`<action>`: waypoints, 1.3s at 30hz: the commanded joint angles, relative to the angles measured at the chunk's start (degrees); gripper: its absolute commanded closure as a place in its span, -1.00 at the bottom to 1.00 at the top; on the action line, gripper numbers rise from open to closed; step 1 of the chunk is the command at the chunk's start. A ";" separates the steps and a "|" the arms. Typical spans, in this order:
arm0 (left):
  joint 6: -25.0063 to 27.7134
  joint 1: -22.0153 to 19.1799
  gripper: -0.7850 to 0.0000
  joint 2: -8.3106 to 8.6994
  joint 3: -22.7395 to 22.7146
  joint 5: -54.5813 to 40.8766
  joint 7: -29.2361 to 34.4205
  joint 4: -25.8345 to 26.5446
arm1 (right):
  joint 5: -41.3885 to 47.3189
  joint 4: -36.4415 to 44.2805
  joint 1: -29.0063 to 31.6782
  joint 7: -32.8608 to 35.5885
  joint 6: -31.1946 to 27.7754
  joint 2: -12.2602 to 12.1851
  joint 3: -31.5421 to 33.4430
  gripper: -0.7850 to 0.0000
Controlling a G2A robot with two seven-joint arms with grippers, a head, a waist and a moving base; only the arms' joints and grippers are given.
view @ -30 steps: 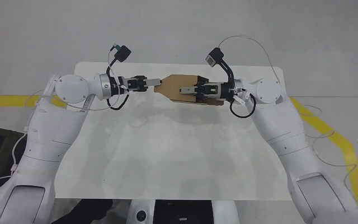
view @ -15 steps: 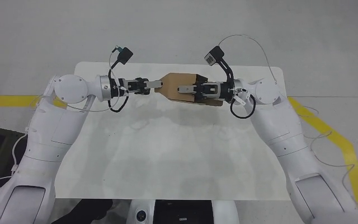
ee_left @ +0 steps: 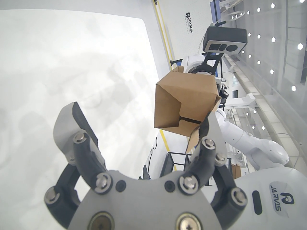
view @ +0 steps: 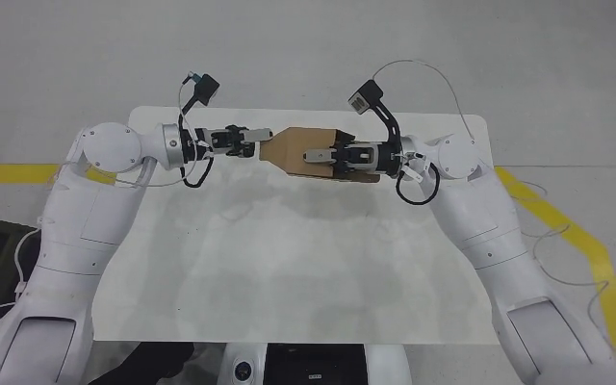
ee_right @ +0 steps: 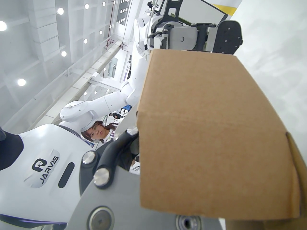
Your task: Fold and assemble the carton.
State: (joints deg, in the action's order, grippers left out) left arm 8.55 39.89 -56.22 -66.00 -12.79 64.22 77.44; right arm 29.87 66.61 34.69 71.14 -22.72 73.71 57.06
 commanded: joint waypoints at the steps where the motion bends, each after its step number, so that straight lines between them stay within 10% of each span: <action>1: -0.34 0.01 -1.00 -0.08 0.39 -0.35 0.31 -0.31 | 0.12 0.15 -0.09 0.15 -0.04 0.03 -0.04 1.00; 39: 2.47 1.43 -1.00 -0.95 3.43 -6.28 2.58 1.58 | 8.18 -0.31 -0.06 2.92 -2.17 1.21 -0.18 1.00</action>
State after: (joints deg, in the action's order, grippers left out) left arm 10.94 41.28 -57.13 -62.69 -19.06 67.02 79.10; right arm 37.93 66.27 34.61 74.07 -24.85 74.90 56.84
